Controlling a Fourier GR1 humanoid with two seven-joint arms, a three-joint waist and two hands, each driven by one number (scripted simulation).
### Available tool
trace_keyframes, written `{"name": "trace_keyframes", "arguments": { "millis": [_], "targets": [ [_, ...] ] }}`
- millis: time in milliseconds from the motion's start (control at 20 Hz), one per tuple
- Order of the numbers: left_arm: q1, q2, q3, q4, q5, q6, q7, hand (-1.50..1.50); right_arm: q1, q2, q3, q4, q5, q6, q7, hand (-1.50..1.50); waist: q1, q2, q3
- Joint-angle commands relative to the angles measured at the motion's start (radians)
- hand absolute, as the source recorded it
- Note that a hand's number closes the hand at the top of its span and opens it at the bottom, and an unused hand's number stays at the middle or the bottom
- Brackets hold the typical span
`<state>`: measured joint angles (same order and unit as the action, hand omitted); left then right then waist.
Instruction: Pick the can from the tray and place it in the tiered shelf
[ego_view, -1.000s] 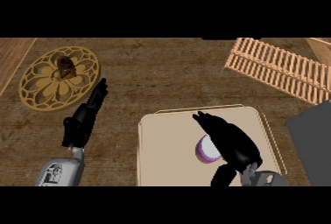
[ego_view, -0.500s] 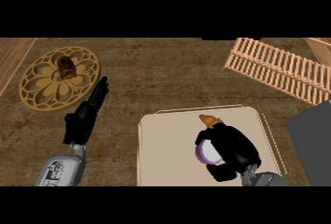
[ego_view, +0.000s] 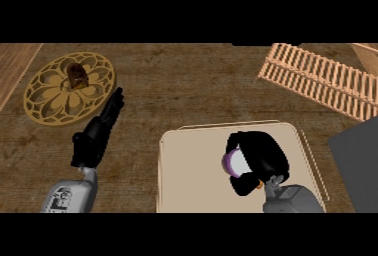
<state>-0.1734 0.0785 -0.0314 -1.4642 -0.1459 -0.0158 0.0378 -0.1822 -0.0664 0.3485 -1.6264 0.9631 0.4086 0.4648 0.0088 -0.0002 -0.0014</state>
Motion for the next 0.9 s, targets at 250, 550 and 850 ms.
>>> {"name": "trace_keyframes", "arguments": {
  "millis": [250, 550, 850],
  "targets": [
    [-0.027, -0.009, -0.030, 0.016, -0.007, -0.021, -0.005, 0.00, -0.229, 0.065, -0.075, 0.180, 0.006, -0.379, 0.619, 1.50, 0.051, 0.013, 0.002],
    [-0.042, -0.008, -0.019, 0.060, -0.006, -0.023, -0.025, 0.00, -0.427, 0.066, -0.023, 0.210, 0.007, -0.725, 0.720, 1.50, 0.055, 0.012, 0.001],
    [-0.063, 0.015, 0.007, 0.020, 0.008, -0.029, 0.024, 0.00, -0.615, 0.066, 0.029, 0.252, 0.114, -0.806, 0.862, 1.50, 0.032, 0.000, 0.000]
  ]
}}
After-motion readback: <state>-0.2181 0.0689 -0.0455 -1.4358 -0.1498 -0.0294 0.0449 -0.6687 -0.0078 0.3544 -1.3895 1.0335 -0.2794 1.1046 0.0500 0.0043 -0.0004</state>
